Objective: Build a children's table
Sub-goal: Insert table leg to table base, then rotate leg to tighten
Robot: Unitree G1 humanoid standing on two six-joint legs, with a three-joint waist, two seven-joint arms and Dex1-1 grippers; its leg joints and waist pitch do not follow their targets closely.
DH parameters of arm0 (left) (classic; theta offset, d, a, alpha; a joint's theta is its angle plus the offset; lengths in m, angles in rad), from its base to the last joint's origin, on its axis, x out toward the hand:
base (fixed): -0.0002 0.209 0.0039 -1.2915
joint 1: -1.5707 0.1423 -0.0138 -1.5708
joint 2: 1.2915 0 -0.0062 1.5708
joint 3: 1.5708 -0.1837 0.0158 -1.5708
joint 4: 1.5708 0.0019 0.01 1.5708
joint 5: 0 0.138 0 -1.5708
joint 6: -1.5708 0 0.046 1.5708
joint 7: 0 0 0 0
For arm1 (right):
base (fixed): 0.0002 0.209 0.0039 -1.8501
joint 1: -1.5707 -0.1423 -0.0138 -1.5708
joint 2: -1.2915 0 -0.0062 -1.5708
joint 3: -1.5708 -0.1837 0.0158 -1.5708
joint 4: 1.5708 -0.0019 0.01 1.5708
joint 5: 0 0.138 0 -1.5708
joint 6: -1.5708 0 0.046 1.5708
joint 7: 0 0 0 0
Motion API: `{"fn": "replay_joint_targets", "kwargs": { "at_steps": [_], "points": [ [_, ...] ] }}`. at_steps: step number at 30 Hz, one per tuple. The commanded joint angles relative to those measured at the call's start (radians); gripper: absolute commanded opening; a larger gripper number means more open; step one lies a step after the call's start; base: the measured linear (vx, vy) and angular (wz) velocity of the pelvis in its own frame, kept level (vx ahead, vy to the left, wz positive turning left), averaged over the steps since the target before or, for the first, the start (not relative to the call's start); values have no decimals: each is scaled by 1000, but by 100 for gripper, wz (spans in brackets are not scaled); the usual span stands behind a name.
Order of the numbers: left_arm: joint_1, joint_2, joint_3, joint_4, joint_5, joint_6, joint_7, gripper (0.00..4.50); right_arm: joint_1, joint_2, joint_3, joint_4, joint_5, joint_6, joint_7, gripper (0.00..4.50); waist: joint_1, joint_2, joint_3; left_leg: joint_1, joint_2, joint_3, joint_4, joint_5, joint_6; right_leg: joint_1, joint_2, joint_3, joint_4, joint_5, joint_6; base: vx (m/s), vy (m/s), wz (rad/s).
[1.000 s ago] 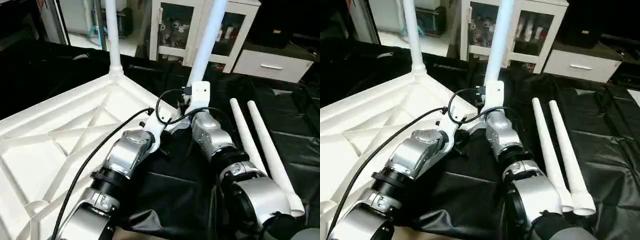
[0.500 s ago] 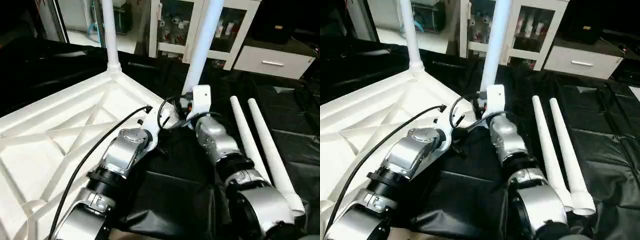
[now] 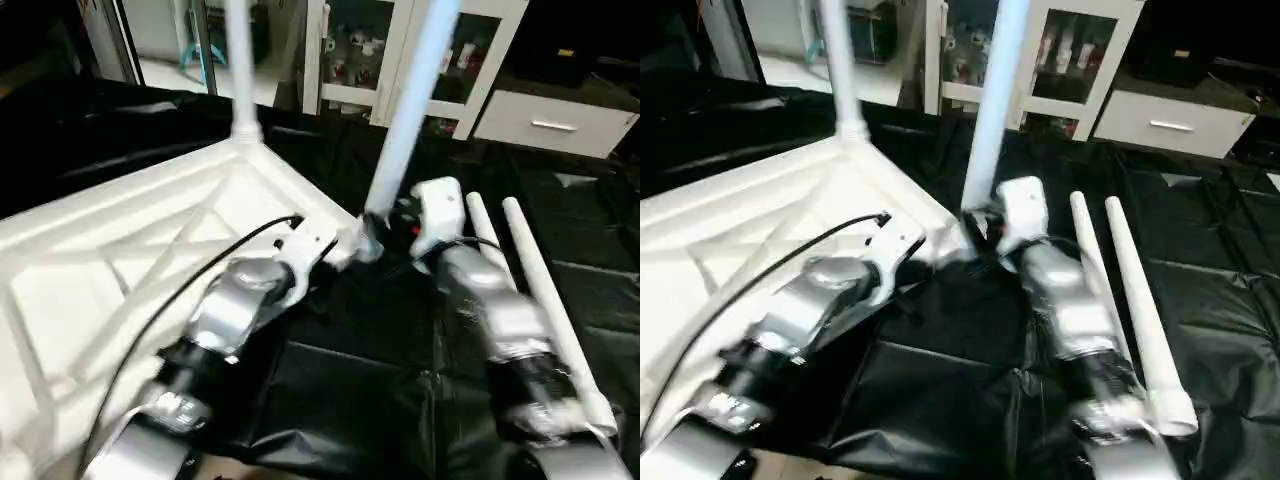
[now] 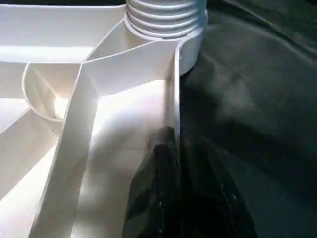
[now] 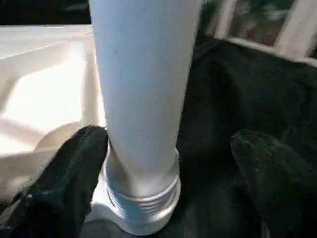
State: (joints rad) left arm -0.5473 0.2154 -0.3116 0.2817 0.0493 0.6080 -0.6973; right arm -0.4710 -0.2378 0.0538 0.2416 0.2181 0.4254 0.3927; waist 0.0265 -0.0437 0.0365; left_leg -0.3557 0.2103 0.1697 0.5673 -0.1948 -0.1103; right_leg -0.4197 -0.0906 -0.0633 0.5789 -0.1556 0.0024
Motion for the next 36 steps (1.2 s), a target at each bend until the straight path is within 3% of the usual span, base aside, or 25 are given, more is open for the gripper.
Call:
{"fn": "replay_joint_targets", "kwargs": {
  "at_steps": [1, 3, 8, 11, 16, 20, 24, 32, 36],
  "points": [
    [31, 16, -32, -14, -28, -13, -75, 0, 15, -38, 16, -73, 46, 57, 77, 429, 6, 3, -55, -1, 12, 12, -60, -153, 73, 62, -30, 35, -52, -156, -191, 0, 0, 0],
    [51, 73, -52, -42, -40, -33, -153, 0, 58, -132, 32, -171, 97, 102, 211, 429, 10, 5, -53, -1, 13, 12, -60, -159, 71, 61, -30, 35, -54, -168, -190, 0, 0, 0],
    [91, 188, -82, -115, -77, -84, -326, 0, 137, -345, 63, -298, 154, 127, 508, 429, 17, 7, -51, -1, 16, 11, -60, -160, 76, 63, -30, 35, -50, -172, -196, 0, 0, 0],
    [103, 225, -94, -141, -83, -101, -376, 0, 155, -412, 99, -306, 135, 108, 587, 429, 16, 7, -50, -1, 17, 12, -58, -163, 76, 62, -31, 35, -50, -177, -209, 0, 0, 0],
    [113, 269, -112, -178, -99, -112, -438, 0, 128, -412, 153, -270, 87, 81, 594, 429, 11, 7, -51, 2, 16, 11, -56, -177, 56, 58, -32, 35, -50, -225, -208, 0, 0, 0],
    [113, 274, -113, -181, -99, -116, -448, 0, 112, -401, 181, -256, 81, 73, 620, 429, 14, 7, -54, 4, 16, 13, -53, -155, 60, 59, -30, 37, -41, -168, -223, 0, 0, 0],
    [115, 278, -116, -191, -102, -111, -459, 0, 67, -368, 217, -177, 19, 22, 606, 429, 11, 6, -56, 0, 13, 12, -51, -146, 57, 61, -30, 35, -37, -151, -237, 0, 0, 0],
    [111, 283, -117, -191, -102, -109, -456, 0, 23, -355, 262, -100, -25, -28, 632, 429, 12, 4, -52, 0, 13, 10, -49, -195, 43, 60, -32, 36, -43, -247, -205, 0, 0, 0],
    [115, 286, -115, -193, -101, -108, -455, 0, 11, -341, 263, -75, -34, -43, 645, 429, 12, 1, -53, -1, 12, 10, -48, -185, 48, 60, -31, 36, -39, -226, -210, 0, 0, 0]
  ]
}}
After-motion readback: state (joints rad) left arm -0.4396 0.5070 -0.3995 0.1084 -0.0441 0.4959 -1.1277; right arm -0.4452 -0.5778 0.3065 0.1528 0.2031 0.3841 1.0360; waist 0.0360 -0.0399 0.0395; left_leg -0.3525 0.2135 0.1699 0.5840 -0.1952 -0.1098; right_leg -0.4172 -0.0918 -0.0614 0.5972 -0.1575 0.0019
